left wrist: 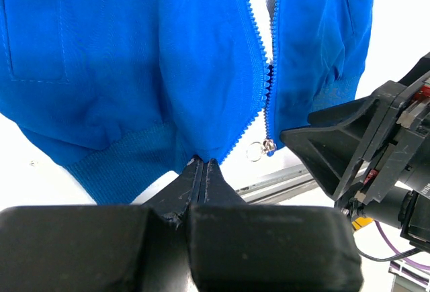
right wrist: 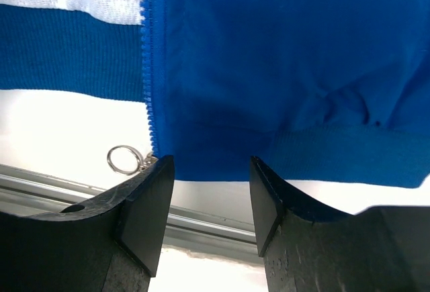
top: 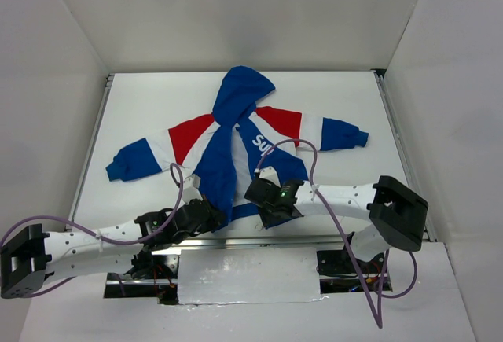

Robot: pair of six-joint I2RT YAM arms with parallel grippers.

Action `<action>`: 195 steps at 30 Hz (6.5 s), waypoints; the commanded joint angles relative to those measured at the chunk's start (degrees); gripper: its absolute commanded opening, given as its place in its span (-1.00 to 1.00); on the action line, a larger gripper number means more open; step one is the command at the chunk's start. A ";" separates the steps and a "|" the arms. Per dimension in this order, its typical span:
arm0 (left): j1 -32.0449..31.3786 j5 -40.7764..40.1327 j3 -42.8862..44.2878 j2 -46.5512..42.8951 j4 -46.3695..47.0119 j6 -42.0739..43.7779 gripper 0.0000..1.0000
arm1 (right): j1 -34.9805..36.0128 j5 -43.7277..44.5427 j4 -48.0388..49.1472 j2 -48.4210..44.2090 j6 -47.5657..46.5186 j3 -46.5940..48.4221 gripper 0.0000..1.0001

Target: Zip up the jacket

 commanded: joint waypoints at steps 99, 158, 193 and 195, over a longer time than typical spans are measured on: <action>2.94 -5.18 6.44 -7.55 15.56 18.01 -1.00 | -4.18 -15.32 83.16 -24.28 4.69 -31.99 -1.00; 3.03 -4.74 1.17 -11.68 21.10 16.52 -1.00 | -6.99 -18.22 86.86 -24.19 10.24 -34.64 -1.00; 2.94 -4.65 0.64 -11.15 22.15 16.16 -1.00 | -8.40 -19.54 85.01 -24.46 9.89 -33.23 -1.00; 2.94 -4.92 0.81 -11.59 21.97 16.34 -1.00 | -8.40 -19.71 85.19 -24.11 9.97 -33.32 -1.00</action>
